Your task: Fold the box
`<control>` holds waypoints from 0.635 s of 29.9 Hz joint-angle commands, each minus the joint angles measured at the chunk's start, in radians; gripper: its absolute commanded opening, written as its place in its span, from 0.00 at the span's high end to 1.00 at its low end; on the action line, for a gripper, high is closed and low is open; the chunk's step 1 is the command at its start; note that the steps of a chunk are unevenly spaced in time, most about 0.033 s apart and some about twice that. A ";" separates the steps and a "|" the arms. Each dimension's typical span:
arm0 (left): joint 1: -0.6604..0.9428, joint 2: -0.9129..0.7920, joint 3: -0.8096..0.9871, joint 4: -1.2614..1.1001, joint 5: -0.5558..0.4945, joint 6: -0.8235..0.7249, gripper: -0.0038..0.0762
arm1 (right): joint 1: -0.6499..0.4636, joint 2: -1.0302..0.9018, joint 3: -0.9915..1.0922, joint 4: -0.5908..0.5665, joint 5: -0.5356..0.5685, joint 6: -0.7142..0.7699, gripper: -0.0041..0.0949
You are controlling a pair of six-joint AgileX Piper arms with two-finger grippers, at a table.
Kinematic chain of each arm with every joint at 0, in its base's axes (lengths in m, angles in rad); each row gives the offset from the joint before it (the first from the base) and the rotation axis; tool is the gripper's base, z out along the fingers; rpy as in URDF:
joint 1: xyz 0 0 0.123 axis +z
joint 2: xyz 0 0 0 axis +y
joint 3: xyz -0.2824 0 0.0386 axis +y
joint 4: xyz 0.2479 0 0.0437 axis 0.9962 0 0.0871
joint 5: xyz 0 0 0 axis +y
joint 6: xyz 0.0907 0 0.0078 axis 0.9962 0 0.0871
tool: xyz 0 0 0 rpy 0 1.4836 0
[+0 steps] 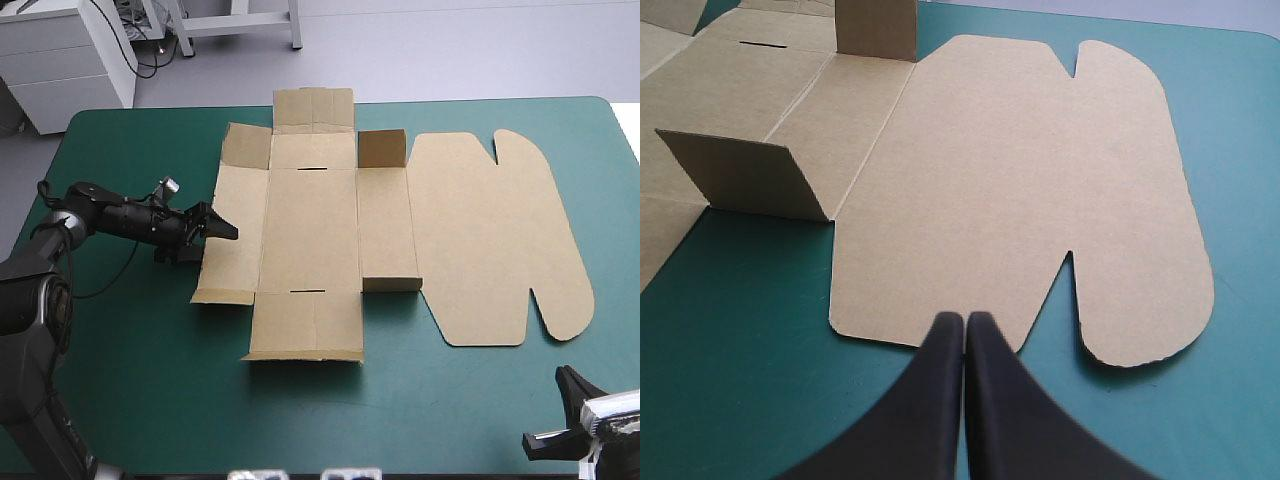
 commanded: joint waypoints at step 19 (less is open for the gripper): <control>-0.089 -0.049 -0.159 0.050 0.102 -0.098 0.39 | 0.003 0.025 -0.031 0.001 -0.075 -0.007 0.96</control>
